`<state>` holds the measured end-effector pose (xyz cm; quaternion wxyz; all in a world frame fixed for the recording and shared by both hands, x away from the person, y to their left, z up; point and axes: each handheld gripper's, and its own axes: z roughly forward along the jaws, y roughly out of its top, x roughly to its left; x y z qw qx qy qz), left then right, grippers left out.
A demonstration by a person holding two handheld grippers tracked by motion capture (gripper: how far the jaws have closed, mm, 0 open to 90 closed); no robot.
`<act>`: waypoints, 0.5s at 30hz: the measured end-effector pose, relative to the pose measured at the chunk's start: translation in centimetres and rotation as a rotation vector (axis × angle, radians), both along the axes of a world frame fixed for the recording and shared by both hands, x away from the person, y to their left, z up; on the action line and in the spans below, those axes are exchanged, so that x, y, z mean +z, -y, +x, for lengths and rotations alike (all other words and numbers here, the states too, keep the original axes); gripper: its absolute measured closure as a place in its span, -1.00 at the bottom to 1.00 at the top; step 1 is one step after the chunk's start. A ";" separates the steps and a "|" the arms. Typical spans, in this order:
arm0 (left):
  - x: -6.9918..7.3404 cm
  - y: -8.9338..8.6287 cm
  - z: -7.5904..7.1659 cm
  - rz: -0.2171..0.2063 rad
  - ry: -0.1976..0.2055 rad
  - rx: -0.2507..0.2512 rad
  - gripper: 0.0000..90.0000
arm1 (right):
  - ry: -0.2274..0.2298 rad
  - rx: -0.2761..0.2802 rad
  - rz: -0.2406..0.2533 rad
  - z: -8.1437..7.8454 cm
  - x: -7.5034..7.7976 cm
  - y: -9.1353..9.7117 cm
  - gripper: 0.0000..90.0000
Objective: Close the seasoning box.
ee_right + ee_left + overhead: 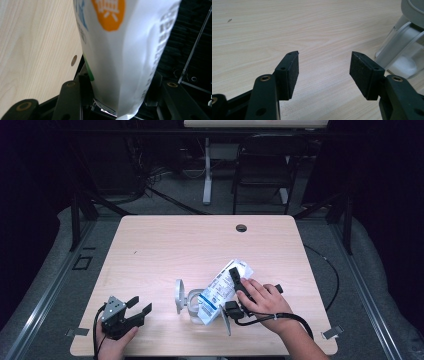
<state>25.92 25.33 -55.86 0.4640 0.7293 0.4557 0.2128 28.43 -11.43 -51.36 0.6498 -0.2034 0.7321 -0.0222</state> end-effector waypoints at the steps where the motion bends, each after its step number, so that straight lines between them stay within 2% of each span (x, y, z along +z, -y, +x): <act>1: 0.0 0.0 0.0 -0.001 0.001 0.001 -0.09 | 0.000 0.000 0.000 0.0 0.0 0.0 0.20; 15: 0.0 0.0 0.0 0.000 0.004 0.000 -0.09 | -0.001 0.002 -0.005 0.0 0.0 0.0 0.21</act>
